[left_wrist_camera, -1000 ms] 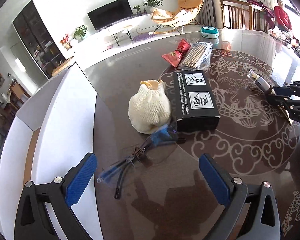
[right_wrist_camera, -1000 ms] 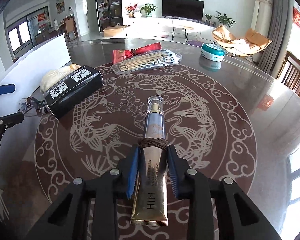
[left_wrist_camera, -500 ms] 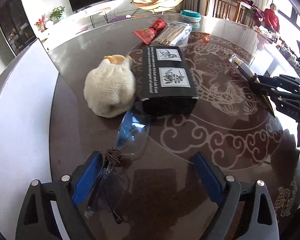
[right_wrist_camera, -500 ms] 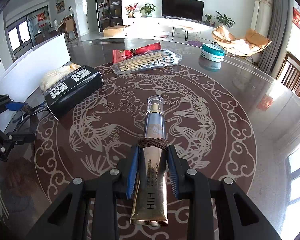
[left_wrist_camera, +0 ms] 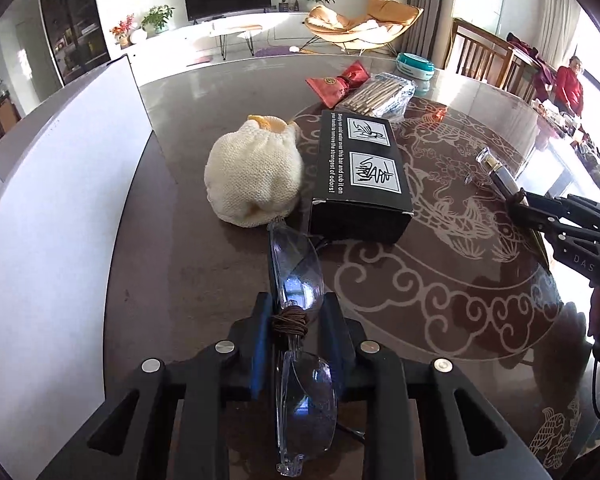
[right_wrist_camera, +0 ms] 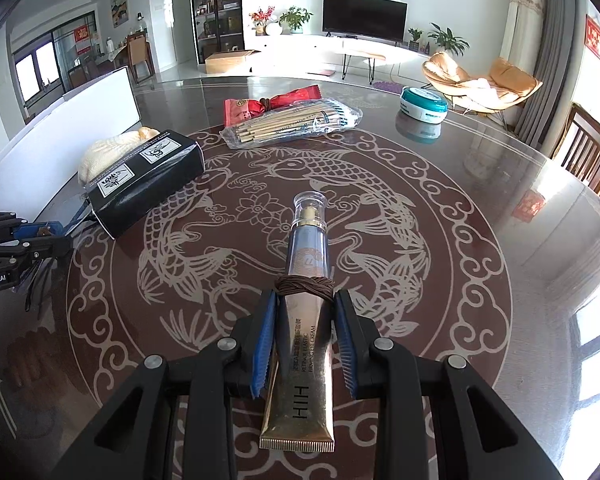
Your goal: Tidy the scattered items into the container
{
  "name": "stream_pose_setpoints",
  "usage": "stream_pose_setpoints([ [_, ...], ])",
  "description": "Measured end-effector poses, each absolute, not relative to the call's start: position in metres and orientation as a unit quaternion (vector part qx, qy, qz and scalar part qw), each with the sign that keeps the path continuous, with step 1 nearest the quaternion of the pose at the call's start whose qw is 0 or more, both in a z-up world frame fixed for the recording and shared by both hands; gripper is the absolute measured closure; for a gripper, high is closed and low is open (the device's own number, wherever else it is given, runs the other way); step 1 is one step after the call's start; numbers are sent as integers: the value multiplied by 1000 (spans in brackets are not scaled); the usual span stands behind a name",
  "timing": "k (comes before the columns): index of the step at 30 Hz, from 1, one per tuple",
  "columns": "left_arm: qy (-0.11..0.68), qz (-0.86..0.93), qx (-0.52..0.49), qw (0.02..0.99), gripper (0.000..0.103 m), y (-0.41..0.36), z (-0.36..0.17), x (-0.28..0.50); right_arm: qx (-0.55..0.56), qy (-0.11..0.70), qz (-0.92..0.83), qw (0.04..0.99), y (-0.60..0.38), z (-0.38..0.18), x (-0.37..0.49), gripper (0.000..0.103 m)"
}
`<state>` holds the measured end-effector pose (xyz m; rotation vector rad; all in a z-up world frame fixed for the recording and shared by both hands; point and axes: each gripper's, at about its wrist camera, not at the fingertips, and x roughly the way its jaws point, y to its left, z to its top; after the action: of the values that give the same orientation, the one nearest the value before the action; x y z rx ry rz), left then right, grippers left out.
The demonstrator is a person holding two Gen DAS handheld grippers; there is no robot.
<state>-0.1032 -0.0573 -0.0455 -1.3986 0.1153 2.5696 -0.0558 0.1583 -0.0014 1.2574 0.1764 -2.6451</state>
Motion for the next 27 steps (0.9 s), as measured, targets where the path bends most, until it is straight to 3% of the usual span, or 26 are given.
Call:
stream_pose_setpoints([
  [4, -33, 885, -462, 54, 79, -59, -47, -94, 427, 57, -897, 105, 159, -1, -56, 74],
  [8, -13, 896, -443, 25, 71, -44, -51, -87, 427, 57, -897, 105, 159, -1, -56, 74],
  [10, 6, 896, -444, 31, 46, -37, -51, -83, 426, 58, -897, 104, 159, -1, -56, 74],
  [11, 19, 892, -451, 26, 19, -34, -54, -82, 426, 59, -897, 103, 159, -1, -55, 74],
  [12, 23, 892, -451, 22, 9, -34, -56, -80, 426, 59, -897, 103, 158, -1, -55, 73],
  [15, 16, 891, -453, 25, 8, -38, -56, -79, 426, 59, -897, 102, 159, -1, -56, 70],
  [17, 21, 888, -458, 32, 0, -35, -57, -81, 426, 60, -897, 101, 159, -1, -56, 69],
  [27, 21, 887, -460, 39, 0, -34, -58, -83, 428, 49, -897, 103, 163, -1, -57, 67],
])
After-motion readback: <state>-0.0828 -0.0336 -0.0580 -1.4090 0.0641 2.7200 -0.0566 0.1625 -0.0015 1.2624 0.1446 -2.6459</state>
